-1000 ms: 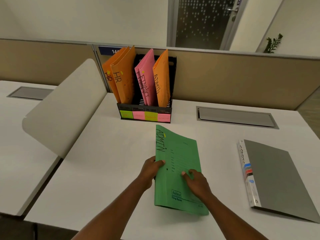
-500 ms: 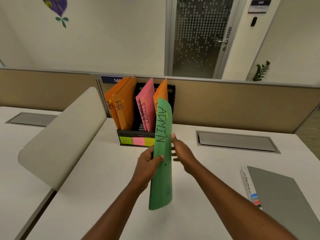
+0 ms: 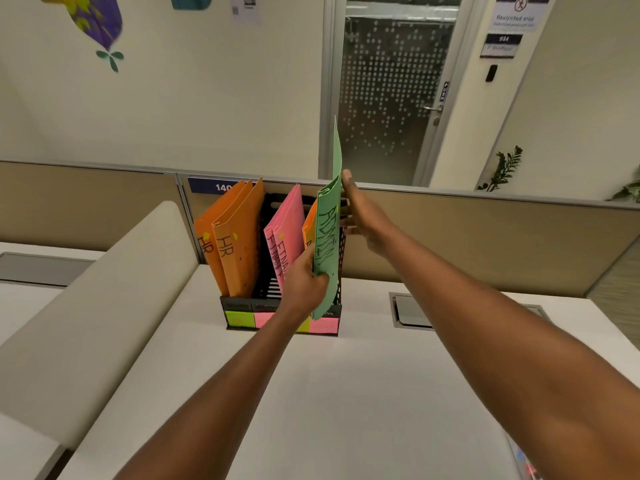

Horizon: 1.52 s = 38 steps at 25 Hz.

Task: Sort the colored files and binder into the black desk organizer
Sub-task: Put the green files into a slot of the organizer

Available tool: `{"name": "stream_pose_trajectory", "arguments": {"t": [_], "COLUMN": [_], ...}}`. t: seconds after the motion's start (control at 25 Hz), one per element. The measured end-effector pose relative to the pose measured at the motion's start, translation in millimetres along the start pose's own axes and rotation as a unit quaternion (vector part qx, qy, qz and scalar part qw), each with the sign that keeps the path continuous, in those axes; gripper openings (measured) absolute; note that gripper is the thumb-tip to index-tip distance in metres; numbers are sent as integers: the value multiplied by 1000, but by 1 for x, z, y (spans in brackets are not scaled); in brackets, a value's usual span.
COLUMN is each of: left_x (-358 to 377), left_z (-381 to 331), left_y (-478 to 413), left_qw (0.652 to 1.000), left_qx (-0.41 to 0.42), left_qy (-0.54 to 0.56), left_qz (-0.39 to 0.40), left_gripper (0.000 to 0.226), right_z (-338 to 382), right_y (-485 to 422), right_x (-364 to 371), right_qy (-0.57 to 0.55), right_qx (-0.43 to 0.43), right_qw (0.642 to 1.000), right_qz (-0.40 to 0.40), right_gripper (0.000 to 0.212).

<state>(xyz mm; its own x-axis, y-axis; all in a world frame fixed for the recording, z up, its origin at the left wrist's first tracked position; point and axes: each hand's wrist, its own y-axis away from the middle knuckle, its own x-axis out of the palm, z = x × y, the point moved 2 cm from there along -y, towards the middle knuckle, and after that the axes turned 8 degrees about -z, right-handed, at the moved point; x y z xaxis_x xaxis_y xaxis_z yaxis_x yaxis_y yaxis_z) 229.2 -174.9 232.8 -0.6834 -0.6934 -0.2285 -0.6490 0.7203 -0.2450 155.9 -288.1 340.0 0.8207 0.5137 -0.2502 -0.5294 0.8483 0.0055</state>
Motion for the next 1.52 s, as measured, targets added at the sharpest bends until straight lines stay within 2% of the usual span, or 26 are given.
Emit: {"name": "stream_pose_trajectory", "arguments": {"t": [0.2, 0.48, 0.72, 0.88, 0.96, 1.08, 1.24, 1.36, 1.44, 1.52], "left_x": [30, 49, 54, 52, 50, 49, 55, 61, 63, 63], "left_z": [32, 85, 125, 127, 121, 113, 125, 153, 174, 191], "left_y": [-54, -80, -62, -48, -35, 2, 80, 145, 185, 218], "left_qw": [1000, 998, 988, 987, 988, 981, 956, 912, 876, 845], "left_qx": [2, -25, -67, -99, -87, -26, 30, 25, 11, 2], "left_qy": [-20, -65, -141, -122, -126, -194, -275, -364, -418, -453], "left_qz": [-14, -12, 20, 22, 13, -6, 95, 188, 241, 284], "left_gripper": [59, 55, 47, 40, 39, 43, 51, 57, 62, 66], "right_z": [0, -26, -81, -98, -103, -131, -211, -274, -310, -339], "right_y": [-43, -73, -74, -58, -41, -1, 74, 137, 176, 212], "right_x": [-3, 7, 21, 21, 12, -12, -66, -110, -140, -169], "right_qy": [24, 53, 71, 59, 42, 75, 177, 261, 319, 401], "right_qx": [28, 42, 103, 129, 109, 67, 103, 136, 160, 203], "right_qw": [999, 998, 992, 990, 993, 995, 977, 953, 929, 886], "right_qz": [-13, 8, 12, 18, 13, -8, -60, -77, -94, -111], "right_gripper": [77, 84, 65, 59, 58, 64, 65, 68, 70, 74]}}
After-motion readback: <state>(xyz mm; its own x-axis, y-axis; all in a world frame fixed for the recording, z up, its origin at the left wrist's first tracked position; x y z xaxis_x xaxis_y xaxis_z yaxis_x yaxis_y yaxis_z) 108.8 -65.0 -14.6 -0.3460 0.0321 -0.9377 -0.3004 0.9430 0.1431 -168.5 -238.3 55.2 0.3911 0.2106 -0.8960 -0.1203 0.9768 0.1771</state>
